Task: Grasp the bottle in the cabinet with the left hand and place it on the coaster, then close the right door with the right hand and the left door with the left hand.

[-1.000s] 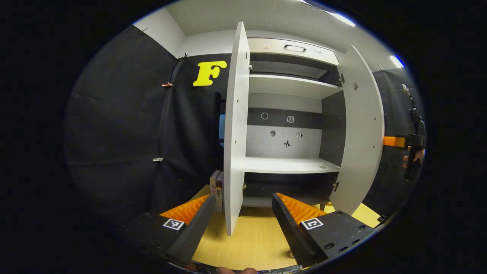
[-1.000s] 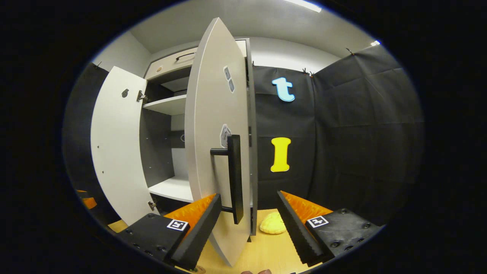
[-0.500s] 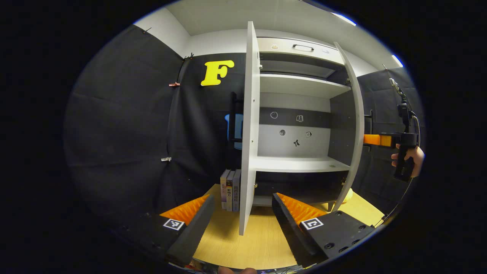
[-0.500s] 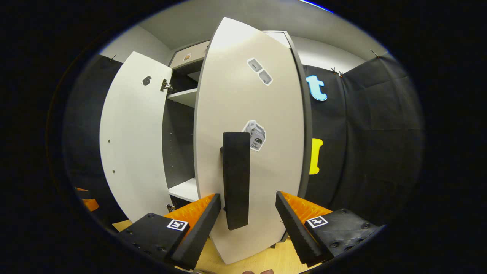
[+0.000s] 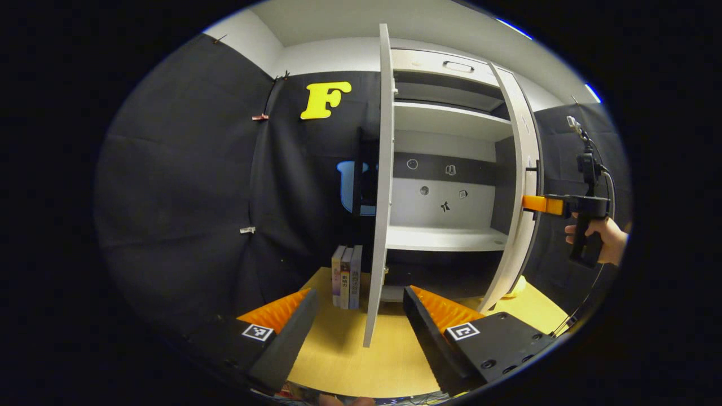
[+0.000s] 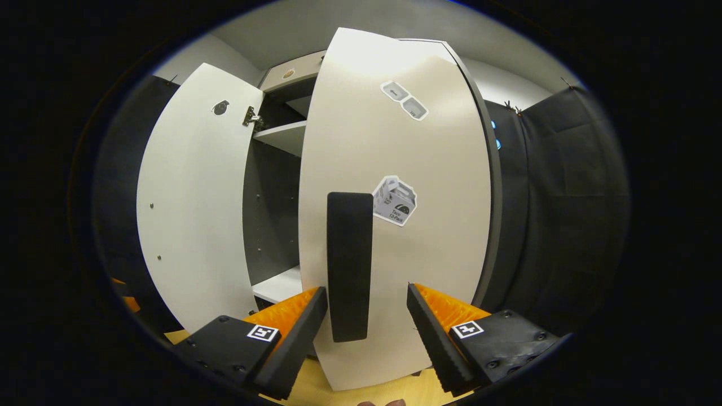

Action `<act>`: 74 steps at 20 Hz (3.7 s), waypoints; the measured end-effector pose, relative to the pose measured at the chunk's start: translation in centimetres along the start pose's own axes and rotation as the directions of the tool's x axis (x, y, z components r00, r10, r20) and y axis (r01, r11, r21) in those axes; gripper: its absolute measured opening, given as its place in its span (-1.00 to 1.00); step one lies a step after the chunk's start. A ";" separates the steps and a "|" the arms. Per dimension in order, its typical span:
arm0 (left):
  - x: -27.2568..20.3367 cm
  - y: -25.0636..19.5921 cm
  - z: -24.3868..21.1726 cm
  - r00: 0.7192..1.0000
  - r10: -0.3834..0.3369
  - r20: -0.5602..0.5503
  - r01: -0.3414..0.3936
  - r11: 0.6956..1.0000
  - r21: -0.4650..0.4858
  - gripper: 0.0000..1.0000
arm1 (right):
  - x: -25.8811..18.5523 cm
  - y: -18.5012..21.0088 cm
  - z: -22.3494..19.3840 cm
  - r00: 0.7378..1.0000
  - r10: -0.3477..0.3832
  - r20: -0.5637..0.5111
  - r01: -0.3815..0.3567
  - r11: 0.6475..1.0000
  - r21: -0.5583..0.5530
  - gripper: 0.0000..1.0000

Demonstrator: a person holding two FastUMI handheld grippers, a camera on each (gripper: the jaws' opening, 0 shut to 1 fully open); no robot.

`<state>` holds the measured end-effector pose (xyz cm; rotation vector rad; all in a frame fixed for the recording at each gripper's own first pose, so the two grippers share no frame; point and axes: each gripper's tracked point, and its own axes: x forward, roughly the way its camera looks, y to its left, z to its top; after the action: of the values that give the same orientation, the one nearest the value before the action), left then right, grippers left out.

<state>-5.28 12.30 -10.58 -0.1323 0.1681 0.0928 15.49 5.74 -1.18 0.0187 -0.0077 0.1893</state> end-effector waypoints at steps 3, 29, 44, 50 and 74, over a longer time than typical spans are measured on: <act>0.3 1.1 0.8 1.000 -0.007 0.000 0.007 1.000 -0.026 0.92 | 0.7 0.3 -0.1 1.000 -0.024 0.005 0.024 0.999 -0.024 0.90; 12.3 6.5 10.0 0.992 -0.033 0.123 0.022 0.995 0.094 0.83 | -9.8 0.1 1.2 0.989 -0.146 -0.010 0.145 0.988 -0.050 0.95; 11.0 -1.4 9.1 0.992 -0.103 0.072 0.099 0.993 0.059 0.89 | -13.0 -4.8 3.0 0.987 -0.158 0.021 0.158 0.987 0.004 0.94; 11.6 -5.8 8.8 0.990 -0.124 0.061 0.120 0.991 0.061 0.89 | -11.9 -7.3 3.3 0.989 -0.146 0.025 0.146 0.989 -0.005 0.94; 18.0 -18.3 9.0 0.979 -0.185 0.084 0.177 0.980 0.089 0.84 | -11.2 -13.1 3.3 0.979 -0.202 0.033 0.202 0.979 0.004 0.94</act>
<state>15.75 -3.04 -2.64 -0.0614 0.0670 -0.0895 6.97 -9.32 1.83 0.0227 -0.0384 -0.0147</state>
